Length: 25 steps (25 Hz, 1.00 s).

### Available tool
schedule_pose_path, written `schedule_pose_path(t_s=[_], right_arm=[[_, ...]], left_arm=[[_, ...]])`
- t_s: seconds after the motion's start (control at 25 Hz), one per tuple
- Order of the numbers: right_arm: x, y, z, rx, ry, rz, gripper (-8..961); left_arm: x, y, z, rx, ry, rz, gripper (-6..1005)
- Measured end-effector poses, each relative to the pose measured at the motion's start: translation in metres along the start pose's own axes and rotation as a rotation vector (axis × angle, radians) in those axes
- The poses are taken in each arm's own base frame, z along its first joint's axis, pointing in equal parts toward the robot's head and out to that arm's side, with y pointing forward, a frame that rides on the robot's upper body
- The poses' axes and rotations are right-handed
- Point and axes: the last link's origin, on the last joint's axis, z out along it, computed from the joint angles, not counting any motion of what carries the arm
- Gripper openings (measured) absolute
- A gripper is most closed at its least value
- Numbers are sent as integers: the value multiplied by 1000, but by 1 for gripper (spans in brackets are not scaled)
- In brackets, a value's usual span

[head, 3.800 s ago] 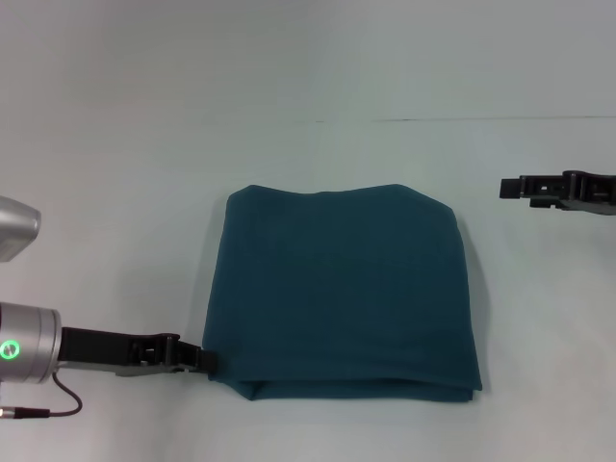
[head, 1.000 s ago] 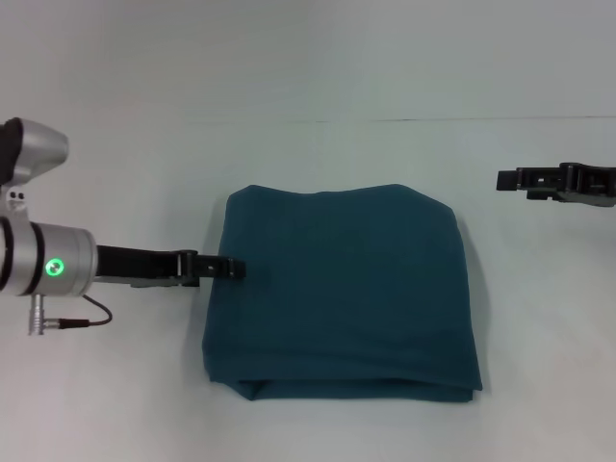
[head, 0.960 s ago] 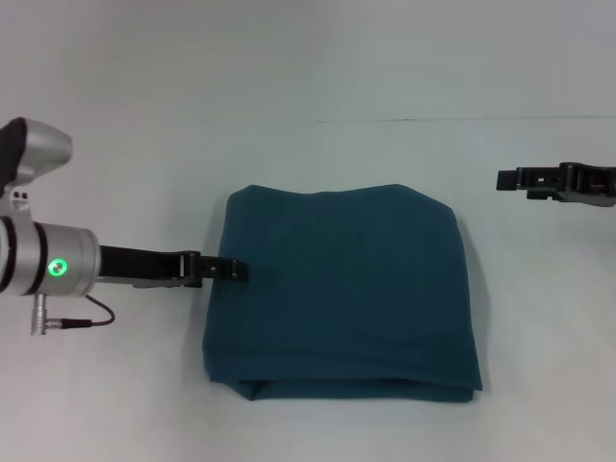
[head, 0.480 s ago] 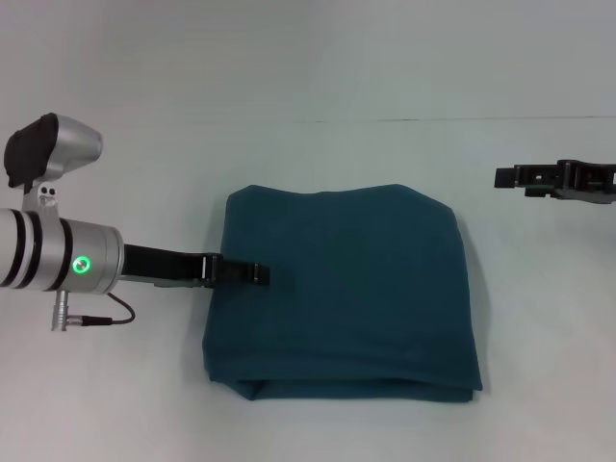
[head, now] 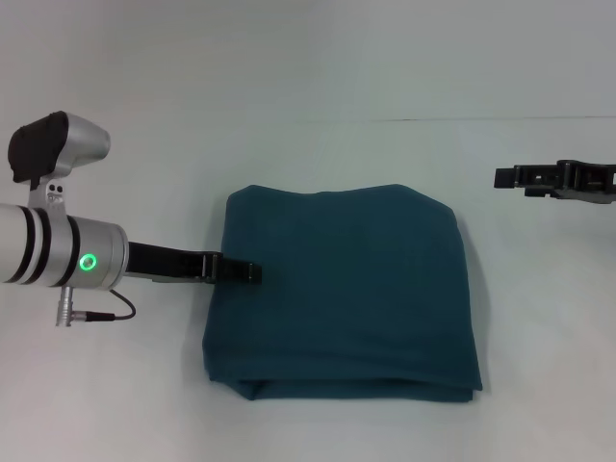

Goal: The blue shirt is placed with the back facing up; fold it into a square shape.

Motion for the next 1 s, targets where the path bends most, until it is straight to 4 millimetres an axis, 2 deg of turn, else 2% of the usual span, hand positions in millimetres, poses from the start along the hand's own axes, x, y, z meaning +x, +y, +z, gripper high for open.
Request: schedule_pose_path(t_s=[0.6,1.0], right_arm=[[2,-1,-1,0,2,3,757],[1,1,1,-2,0,-1,757]], left_arm=[[2,3,4,5,-1,19,257],[20,11,7,15,31,54,80]])
